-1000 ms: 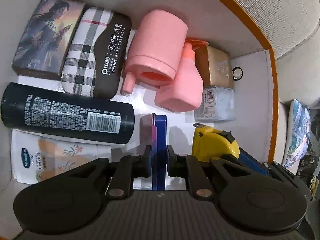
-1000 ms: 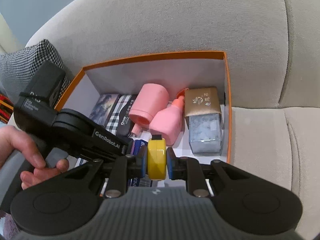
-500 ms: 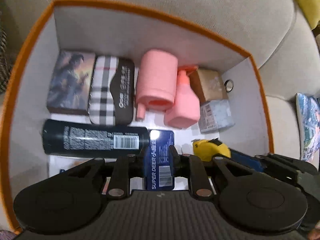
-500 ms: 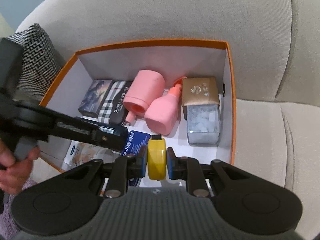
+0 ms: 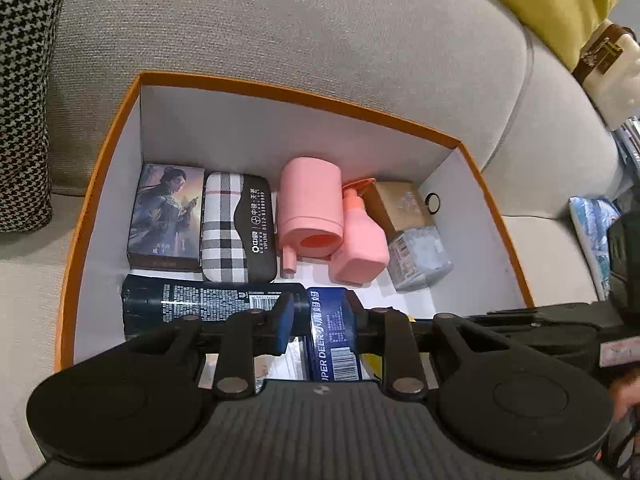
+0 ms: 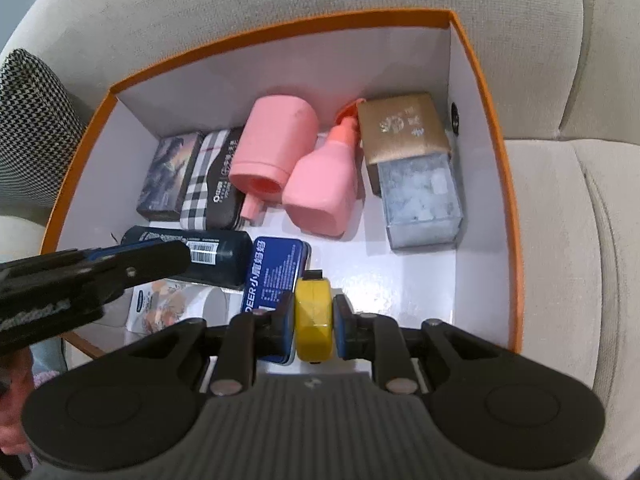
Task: Organize rigid objects
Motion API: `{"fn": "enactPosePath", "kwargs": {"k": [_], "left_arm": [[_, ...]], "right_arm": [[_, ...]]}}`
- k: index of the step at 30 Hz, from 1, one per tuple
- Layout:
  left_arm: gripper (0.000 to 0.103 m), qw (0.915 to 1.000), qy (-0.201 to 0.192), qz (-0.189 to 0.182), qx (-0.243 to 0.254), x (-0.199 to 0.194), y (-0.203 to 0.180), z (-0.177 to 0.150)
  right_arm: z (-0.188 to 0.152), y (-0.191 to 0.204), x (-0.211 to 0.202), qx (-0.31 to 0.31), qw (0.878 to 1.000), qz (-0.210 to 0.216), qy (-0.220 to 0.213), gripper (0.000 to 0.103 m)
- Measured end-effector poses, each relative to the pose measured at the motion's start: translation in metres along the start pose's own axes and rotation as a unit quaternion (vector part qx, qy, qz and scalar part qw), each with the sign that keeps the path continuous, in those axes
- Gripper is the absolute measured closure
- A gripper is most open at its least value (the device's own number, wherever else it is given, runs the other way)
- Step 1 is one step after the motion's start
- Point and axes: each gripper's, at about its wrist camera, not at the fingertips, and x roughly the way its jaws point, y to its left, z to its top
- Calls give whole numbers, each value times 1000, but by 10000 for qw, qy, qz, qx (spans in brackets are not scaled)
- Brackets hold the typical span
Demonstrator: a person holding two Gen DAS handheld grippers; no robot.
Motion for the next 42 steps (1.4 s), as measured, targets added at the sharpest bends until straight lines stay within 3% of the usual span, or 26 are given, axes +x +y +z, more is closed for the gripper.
{"fn": "enactPosePath", "kwargs": {"k": [11,18,23,27,29,33,35,37,42], "left_arm": [[68,9996,-184,118,-187,-21,8,-14],[63,9986,-404,253,-231,-43,16,-16],[63,9971,-645,389,-118,-60,12,-20],[63,9940,-973,490,47,-81,3,-20],[60,9895,-1329,557,133,-98,-3,-20],[37,9732,-2143,751,353,-133,-18,-24],[29,9653,-2453,771,457,-147,-25,-27],[12,9579,-2729,699,558,-161,-32,-30],[6,9434,-3201,512,703,-189,-45,-47]], "right_arm": [[-2,11,-3,-647,9955,-685,-30,82],[-5,21,-14,-1176,9850,-1232,-293,78],[-10,22,-39,-1151,9837,-1259,-566,72],[-17,21,-69,-949,9868,-943,-910,68],[-20,22,-90,-848,9865,-767,-1177,63],[-33,32,-135,-885,9765,-437,-1916,49],[-42,39,-156,-928,9686,-244,-2292,29],[-52,46,-174,-979,9590,-106,-2658,17],[-84,64,-203,-1288,9309,-181,-3412,5]]}}
